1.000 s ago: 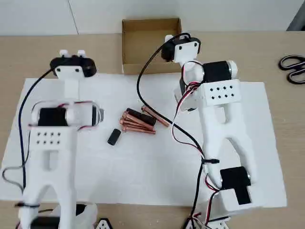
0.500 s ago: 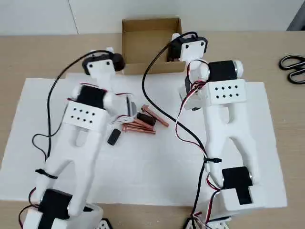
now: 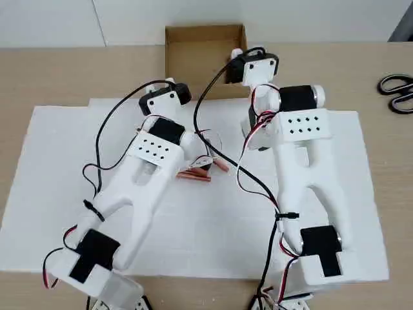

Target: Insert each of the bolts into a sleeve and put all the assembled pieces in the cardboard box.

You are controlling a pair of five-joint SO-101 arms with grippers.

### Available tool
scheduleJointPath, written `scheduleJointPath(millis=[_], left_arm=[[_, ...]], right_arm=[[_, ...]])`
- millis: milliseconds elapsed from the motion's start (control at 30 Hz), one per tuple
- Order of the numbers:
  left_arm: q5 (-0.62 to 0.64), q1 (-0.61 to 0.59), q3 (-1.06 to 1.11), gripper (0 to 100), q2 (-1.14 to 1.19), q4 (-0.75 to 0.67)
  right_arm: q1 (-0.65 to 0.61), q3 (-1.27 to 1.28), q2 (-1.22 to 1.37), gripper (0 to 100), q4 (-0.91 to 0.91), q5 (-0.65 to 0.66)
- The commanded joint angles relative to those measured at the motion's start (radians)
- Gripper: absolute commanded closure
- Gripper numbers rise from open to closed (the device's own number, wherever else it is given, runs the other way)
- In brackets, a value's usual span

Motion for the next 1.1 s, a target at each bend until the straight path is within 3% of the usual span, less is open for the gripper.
scheduleJointPath(millis=[0,1067], left_arm=[[0.029,-0.011,-0.047,83,0.011,-0.034],[0.074,-0.075,-0.048,83,0.08,-0.04]], right_arm=[[0.012,0.002,-0.058,99.4,-0.033,0.011],[0.01,0.003,-0.058,99.4,-0.054,0.005]])
